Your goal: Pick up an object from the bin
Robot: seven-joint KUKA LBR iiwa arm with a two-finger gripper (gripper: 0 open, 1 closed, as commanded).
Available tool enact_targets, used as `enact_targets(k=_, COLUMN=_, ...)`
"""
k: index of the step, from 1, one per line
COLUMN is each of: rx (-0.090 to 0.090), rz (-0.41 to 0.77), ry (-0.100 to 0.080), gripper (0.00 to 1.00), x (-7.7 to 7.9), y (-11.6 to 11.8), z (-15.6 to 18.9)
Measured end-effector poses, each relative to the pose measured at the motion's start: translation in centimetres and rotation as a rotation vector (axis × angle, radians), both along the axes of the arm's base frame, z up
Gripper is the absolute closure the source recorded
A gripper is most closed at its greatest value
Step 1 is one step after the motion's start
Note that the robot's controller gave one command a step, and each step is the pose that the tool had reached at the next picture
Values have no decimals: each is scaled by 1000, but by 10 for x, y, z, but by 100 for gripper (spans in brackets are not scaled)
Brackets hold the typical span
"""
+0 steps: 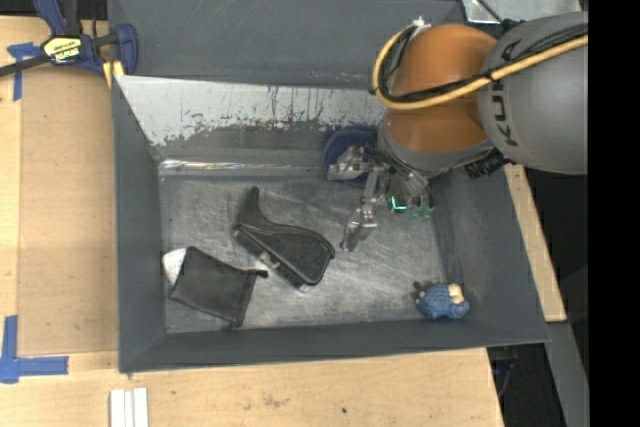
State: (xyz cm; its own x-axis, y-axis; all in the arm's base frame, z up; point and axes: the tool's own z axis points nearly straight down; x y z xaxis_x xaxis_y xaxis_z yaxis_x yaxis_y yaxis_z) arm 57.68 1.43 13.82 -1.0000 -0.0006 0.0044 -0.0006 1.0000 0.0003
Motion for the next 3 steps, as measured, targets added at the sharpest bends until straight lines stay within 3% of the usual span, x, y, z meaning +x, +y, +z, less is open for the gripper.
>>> enact_targets(k=1, rx=1, rz=162, ry=-4, gripper=0, x=-7, y=57, z=-8)
enact_targets(k=2, rx=-4, rz=143, ry=15, gripper=0, x=2, y=59, z=-29)
enact_targets(k=3, rx=-1, rz=224, ry=-9, gripper=0, x=-1, y=90, z=-18)
